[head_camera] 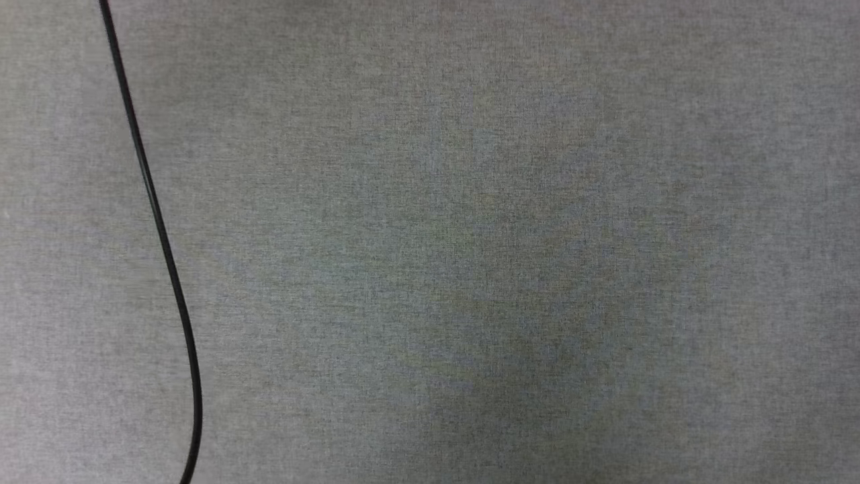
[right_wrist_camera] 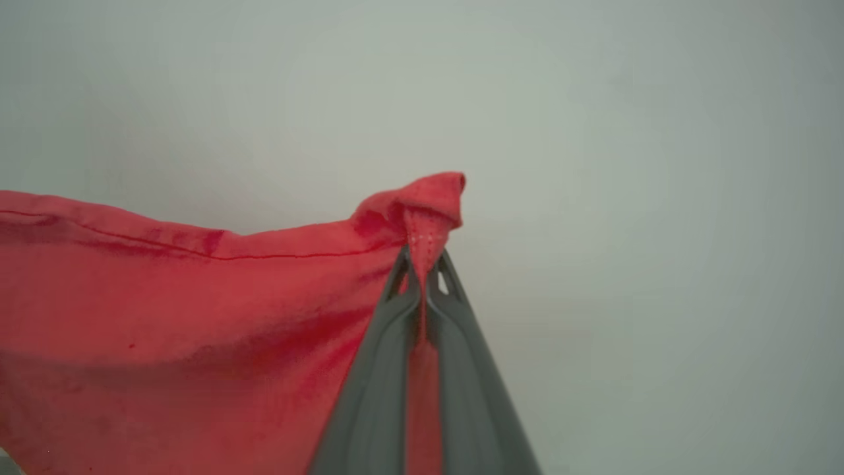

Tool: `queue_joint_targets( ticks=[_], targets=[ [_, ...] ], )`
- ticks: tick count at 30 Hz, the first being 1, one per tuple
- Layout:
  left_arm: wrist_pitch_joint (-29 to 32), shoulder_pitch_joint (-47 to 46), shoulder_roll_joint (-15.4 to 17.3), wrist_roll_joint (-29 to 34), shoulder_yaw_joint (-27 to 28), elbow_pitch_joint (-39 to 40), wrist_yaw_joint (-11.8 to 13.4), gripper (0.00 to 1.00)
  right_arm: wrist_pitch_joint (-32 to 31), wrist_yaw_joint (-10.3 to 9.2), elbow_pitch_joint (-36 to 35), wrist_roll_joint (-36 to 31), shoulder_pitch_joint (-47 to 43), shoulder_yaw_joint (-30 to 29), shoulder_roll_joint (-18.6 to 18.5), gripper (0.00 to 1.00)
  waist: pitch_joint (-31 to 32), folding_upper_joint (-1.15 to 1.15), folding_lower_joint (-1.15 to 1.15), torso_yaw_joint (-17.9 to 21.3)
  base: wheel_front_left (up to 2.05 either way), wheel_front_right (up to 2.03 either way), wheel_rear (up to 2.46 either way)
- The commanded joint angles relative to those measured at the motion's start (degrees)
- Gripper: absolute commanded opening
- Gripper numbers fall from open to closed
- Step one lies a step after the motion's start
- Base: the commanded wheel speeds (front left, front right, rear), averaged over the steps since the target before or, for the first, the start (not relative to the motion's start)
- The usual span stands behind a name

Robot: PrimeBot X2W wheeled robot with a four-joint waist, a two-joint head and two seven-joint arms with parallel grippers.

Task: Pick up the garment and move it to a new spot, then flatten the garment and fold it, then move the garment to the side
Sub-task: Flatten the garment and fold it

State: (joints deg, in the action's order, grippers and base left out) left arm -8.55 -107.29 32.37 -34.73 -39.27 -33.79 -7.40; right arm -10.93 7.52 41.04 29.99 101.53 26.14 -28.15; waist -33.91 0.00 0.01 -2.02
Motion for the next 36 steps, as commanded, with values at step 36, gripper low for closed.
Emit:
queue_joint_targets(
  ticks=[36],
  targets=[
    [-6.7,79.07,12.5,-15.61,-6.09,27.79,20.15,0.0,13.45,-0.06,-7.4,24.11,-60.98,24.09,-9.38,0.0,27.98,0.0,-0.01,-0.34,0.0,0.0,0.0]
  ],
)
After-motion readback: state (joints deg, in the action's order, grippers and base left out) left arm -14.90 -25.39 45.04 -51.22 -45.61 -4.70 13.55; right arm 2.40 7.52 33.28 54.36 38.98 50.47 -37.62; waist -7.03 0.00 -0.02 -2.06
